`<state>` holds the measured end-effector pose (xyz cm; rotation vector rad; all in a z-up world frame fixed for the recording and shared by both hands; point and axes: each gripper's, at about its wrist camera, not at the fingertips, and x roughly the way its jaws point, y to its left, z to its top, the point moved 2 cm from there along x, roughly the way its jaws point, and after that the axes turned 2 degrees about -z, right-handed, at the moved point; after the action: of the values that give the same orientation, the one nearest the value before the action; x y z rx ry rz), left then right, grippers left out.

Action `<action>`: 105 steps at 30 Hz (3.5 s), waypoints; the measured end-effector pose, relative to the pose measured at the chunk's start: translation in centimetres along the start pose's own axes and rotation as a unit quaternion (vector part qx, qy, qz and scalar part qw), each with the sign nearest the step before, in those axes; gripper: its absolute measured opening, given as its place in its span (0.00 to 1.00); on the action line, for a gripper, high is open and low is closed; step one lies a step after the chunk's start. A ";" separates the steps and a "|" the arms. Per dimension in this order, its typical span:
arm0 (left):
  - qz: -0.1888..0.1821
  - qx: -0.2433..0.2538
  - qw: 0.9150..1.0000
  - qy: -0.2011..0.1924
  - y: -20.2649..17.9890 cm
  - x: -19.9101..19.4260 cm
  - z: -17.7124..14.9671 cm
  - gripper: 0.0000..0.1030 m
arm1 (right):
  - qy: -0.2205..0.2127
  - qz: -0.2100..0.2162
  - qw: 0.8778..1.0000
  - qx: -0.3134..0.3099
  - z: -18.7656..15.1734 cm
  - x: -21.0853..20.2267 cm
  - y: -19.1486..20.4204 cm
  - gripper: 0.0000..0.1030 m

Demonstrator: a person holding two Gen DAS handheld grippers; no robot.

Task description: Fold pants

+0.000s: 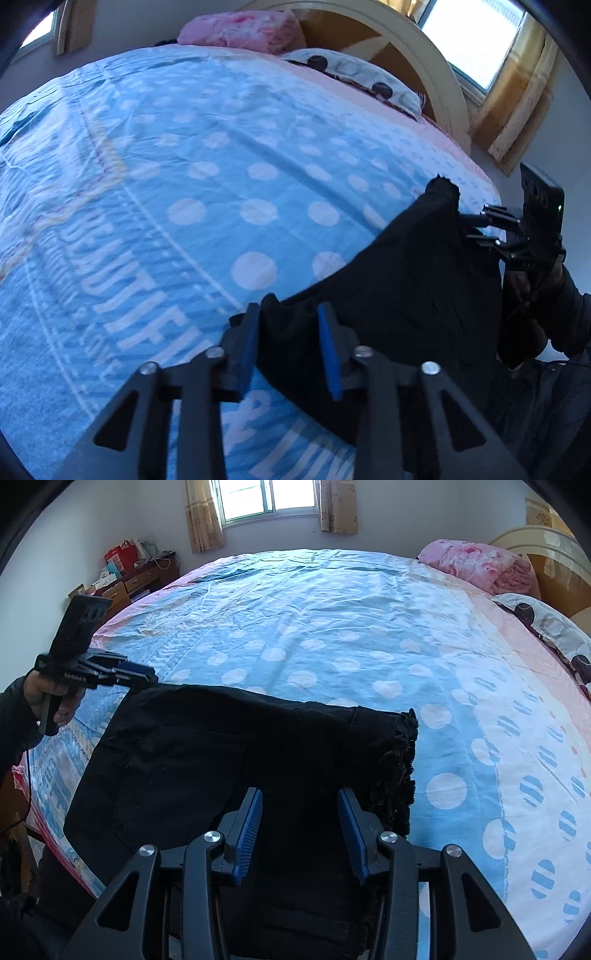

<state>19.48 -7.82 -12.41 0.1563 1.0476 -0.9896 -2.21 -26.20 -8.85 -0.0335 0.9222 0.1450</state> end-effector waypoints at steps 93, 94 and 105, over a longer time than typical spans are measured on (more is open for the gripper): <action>0.209 -0.119 0.966 -0.090 -11.7 1.7 -8.2 1.00 | -0.013 0.090 0.979 0.180 -2.8 0.9 -7.8 0.57; 0.205 -0.118 0.968 -0.089 -11.7 1.7 -8.3 0.99 | -0.010 0.109 0.978 0.180 -2.7 0.9 -7.4 0.57; 0.187 -0.152 0.966 -0.092 -10.3 1.8 -7.3 0.95 | -0.016 0.150 0.973 0.176 -2.6 2.1 -6.5 0.55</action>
<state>7.24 -10.95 -14.32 0.0079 0.9427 -0.4850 -2.14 -32.68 -12.32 0.4377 0.9059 0.2588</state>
